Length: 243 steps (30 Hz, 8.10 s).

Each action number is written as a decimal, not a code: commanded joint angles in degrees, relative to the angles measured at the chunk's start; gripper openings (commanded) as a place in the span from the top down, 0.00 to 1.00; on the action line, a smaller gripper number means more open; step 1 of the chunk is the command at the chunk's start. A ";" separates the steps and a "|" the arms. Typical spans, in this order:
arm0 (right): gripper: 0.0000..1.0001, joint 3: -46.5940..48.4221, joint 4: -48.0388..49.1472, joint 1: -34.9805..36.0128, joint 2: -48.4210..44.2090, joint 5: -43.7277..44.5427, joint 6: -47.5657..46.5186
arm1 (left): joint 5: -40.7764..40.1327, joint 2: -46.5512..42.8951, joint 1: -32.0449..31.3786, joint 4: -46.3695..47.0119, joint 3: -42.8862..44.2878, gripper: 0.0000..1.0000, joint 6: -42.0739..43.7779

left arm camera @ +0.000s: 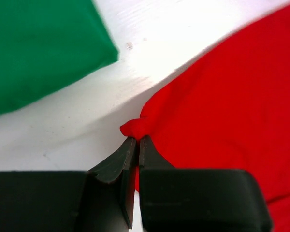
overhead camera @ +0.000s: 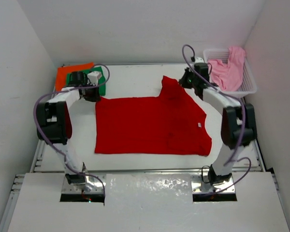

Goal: Fold and stack the t-shirts
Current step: Grap the side of the flattened tshirt furthest away from the robot with both arms, then fold the other side of the tshirt into a rectangle

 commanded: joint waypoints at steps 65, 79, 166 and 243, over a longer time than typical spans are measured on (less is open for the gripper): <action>1.00 -48.09 -14.48 -11.13 -51.15 2.46 -5.49 | -12.01 -26.80 -10.79 -23.79 -28.10 0.50 52.23; 1.00 -47.74 -14.56 -11.04 -50.44 2.55 -5.23 | -12.99 -25.92 -11.23 -18.06 -30.03 0.59 48.35; 1.00 -47.46 -18.43 -11.04 -45.87 -3.51 -6.38 | -6.59 -26.62 -4.38 -25.61 -19.69 0.51 47.66; 1.00 -49.41 -23.61 -11.65 -52.20 -4.74 -6.89 | 7.31 21.55 -55.45 -2.78 41.60 1.00 -4.37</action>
